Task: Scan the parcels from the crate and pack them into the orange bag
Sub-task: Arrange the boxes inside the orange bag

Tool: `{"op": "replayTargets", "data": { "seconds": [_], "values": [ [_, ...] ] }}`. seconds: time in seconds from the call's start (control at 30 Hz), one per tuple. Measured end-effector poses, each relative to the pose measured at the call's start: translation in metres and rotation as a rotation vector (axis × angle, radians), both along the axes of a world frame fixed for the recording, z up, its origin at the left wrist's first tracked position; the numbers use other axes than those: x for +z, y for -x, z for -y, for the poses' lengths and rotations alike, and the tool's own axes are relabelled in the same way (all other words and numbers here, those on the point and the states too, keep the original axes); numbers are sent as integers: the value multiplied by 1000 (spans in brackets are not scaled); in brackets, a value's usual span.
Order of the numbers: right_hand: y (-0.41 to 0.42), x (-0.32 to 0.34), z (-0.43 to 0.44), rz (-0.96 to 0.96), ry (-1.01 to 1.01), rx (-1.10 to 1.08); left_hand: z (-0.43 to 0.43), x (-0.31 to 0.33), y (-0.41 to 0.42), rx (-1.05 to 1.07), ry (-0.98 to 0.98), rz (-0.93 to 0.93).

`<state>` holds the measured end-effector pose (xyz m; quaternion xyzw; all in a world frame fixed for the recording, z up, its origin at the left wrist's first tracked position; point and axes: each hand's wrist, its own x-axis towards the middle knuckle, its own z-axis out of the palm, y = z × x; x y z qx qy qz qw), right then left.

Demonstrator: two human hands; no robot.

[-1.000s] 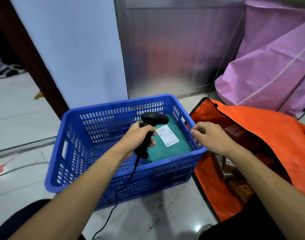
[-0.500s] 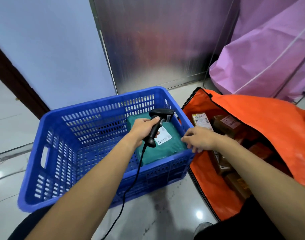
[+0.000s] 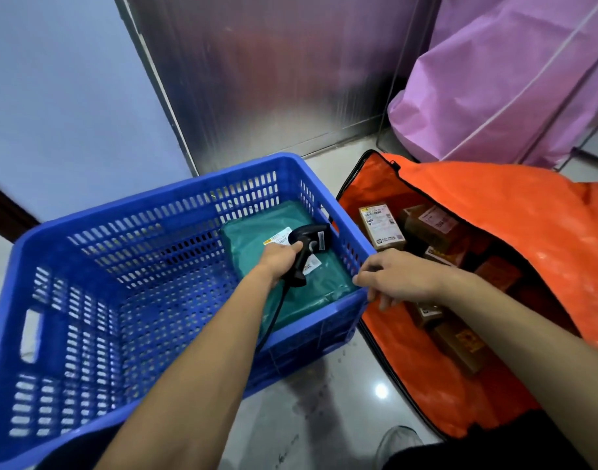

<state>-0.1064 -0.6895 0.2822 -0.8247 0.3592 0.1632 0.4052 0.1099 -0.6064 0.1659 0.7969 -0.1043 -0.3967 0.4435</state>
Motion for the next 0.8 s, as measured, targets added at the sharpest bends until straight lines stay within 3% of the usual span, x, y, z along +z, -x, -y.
{"op": "replayTargets", "data": {
  "seconds": [0.3, 0.4, 0.57, 0.8],
  "values": [
    [18, 17, -1, 73, -5, -83, -34, 44, -1, -156, -112, 316],
    [26, 22, 0, 103, 14, -110, -43, 78, 18, -229, -43, 406],
    [45, 39, -3, 160, 56, -161, -54, 122, 62, -354, 86, 352],
    [82, 72, -13, 346, 176, -185, -58, 210, 132, -513, 178, 451]
  ]
}}
